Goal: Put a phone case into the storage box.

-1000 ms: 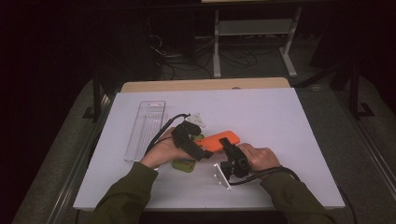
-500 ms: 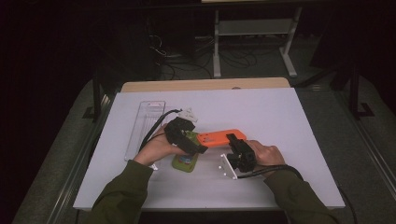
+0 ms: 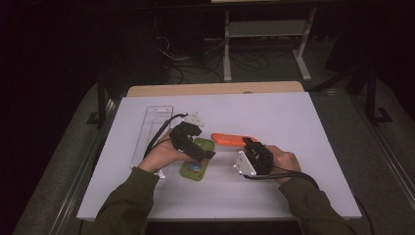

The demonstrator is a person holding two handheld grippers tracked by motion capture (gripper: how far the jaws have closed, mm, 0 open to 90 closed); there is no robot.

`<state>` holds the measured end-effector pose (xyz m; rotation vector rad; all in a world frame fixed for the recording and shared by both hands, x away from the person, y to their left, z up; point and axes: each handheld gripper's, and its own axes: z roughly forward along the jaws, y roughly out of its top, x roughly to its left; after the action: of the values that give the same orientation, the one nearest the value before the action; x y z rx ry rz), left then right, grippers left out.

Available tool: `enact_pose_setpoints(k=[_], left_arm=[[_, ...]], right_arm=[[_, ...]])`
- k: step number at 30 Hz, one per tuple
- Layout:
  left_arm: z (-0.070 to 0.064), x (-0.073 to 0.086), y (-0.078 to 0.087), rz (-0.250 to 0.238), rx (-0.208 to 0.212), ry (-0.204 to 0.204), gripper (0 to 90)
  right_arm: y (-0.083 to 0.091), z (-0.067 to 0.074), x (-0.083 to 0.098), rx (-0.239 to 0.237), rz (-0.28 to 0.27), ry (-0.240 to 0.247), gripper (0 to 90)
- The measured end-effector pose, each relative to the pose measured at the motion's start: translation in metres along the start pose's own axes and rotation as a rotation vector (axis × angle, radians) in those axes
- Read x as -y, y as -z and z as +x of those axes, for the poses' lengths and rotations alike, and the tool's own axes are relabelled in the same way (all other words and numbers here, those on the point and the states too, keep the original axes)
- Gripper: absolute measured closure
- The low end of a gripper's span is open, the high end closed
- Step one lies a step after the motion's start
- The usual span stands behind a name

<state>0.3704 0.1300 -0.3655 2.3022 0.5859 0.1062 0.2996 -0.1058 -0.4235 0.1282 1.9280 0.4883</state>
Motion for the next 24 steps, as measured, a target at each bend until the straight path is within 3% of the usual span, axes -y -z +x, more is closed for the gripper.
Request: enact_pose_setpoints(k=[3,7,10,12,13,18,19,24], left_arm=[[0.001,0.000,0.001,0.014,-0.008,-0.015,0.0],[0.001,0.000,0.001,-0.004,-0.020,0.011,0.0],[0.002,0.000,0.001,-0.011,-0.030,-0.004,0.0],[0.002,0.000,0.001,-0.007,-0.035,-0.005,0.0],[0.004,0.000,0.003,0.016,-0.036,-0.034,0.0],[0.003,0.001,0.002,0.011,-0.040,-0.009,0.0],[0.004,0.000,0.002,0.016,-0.039,-0.010,0.0],[0.004,0.001,0.002,0.018,-0.042,-0.008,0.0]], right_arm=[[0.000,-0.003,0.001,-0.024,0.010,-0.059,81.9],[-0.001,-0.010,0.003,-0.048,0.016,-0.119,81.9],[0.000,-0.012,0.002,-0.071,0.021,-0.254,81.9],[-0.001,-0.016,0.003,-0.090,0.023,-0.302,81.9],[-0.001,-0.018,0.004,-0.107,0.024,-0.318,81.9],[-0.002,-0.027,0.010,-0.148,0.029,-0.409,81.9],[-0.003,-0.028,0.010,-0.163,0.030,-0.455,81.9],[-0.005,-0.033,0.014,-0.211,0.032,-0.579,81.9]])
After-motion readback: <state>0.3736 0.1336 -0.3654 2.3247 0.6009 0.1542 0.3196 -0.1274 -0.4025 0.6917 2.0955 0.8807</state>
